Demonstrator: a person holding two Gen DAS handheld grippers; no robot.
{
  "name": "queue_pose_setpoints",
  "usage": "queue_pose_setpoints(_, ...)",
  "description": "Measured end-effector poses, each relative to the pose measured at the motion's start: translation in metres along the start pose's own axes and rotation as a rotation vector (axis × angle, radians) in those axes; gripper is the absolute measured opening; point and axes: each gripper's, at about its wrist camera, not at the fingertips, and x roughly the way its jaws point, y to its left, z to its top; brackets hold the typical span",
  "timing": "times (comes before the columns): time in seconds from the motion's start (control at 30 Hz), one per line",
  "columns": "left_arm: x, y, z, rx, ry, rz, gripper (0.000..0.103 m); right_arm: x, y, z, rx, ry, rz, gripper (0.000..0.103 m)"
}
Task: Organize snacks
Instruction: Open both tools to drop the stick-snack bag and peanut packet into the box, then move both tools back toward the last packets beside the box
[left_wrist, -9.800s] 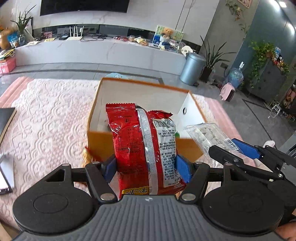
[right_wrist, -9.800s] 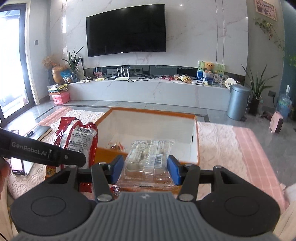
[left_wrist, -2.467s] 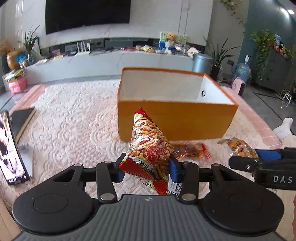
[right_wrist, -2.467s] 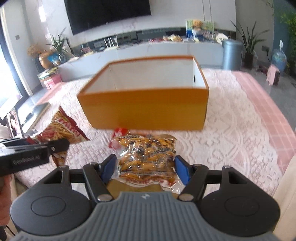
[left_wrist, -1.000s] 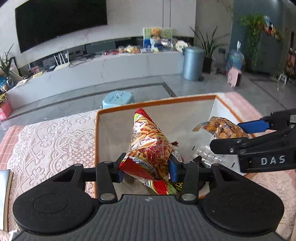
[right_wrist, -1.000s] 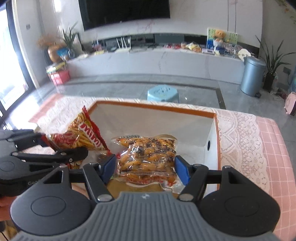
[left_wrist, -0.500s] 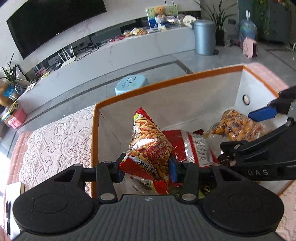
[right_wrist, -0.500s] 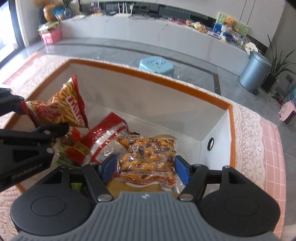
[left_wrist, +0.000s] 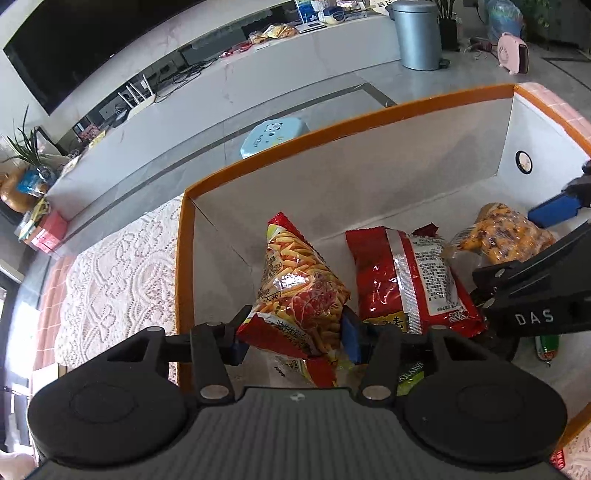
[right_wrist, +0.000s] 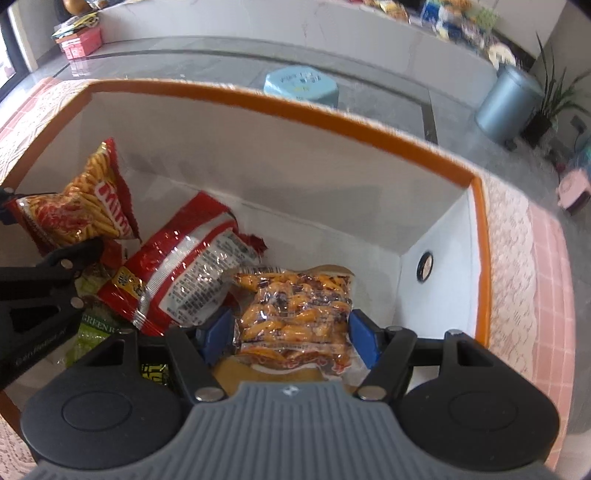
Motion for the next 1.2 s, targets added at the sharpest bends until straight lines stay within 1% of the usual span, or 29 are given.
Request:
queue_pose_setpoints(0.1, -0.002, -0.001, -0.002, -0.002, -0.014, 0.008, 0.061, 0.002, -0.006, 0.002, 0.048, 0.018, 0.018, 0.067)
queue_pose_setpoints(0.13, -0.003, -0.001, -0.003, -0.004, -0.024, 0.008, 0.063, 0.001, -0.008, 0.002, 0.057, 0.018, 0.025, 0.067)
queue_pose_setpoints(0.23, -0.011, -0.003, -0.008, -0.002, -0.059, 0.012, 0.073, 0.0, -0.009, 0.003, 0.06, 0.014, 0.025, 0.068)
queue_pose_setpoints(0.27, -0.011, -0.001, -0.006, 0.001, -0.068, 0.015, 0.075, -0.001, -0.008, 0.003, 0.056, 0.013, 0.022, 0.068)
queue_pose_setpoints(0.33, -0.014, -0.001, -0.005, 0.002, -0.084, 0.019, 0.076, -0.004, -0.005, 0.003, 0.046, 0.008, 0.013, 0.069)
queue_pose_setpoints(0.4, -0.02, 0.0, -0.005, -0.006, -0.101, 0.019, 0.076, -0.008, 0.0, 0.003, 0.03, -0.004, 0.007, 0.073)
queue_pose_setpoints(0.5, -0.029, 0.001, -0.006, -0.019, -0.127, 0.01, 0.077, -0.013, 0.005, 0.002, 0.001, -0.017, 0.014, 0.079)
queue_pose_setpoints(0.57, -0.034, 0.0, -0.007, -0.022, -0.14, 0.008, 0.079, -0.017, 0.007, -0.001, -0.014, -0.021, 0.01, 0.085)
queue_pose_setpoints(0.67, -0.042, 0.0, -0.008, -0.026, -0.157, 0.01, 0.081, -0.026, 0.008, -0.006, -0.03, -0.037, -0.007, 0.086)
queue_pose_setpoints(0.83, -0.058, -0.002, -0.011, -0.025, -0.179, 0.008, 0.081, -0.043, 0.004, -0.014, -0.016, -0.065, 0.005, 0.09)
queue_pose_setpoints(0.97, -0.074, -0.001, -0.016, -0.022, -0.198, 0.008, 0.081, -0.062, 0.0, -0.022, 0.007, -0.089, 0.012, 0.092)
queue_pose_setpoints(1.1, -0.095, 0.0, -0.024, -0.047, -0.221, -0.009, 0.081, -0.086, -0.003, -0.035, 0.037, -0.128, 0.02, 0.094)
queue_pose_setpoints(1.2, -0.115, 0.0, -0.033, -0.079, -0.259, -0.014, 0.081, -0.105, -0.006, -0.047, 0.07, -0.173, 0.016, 0.095)
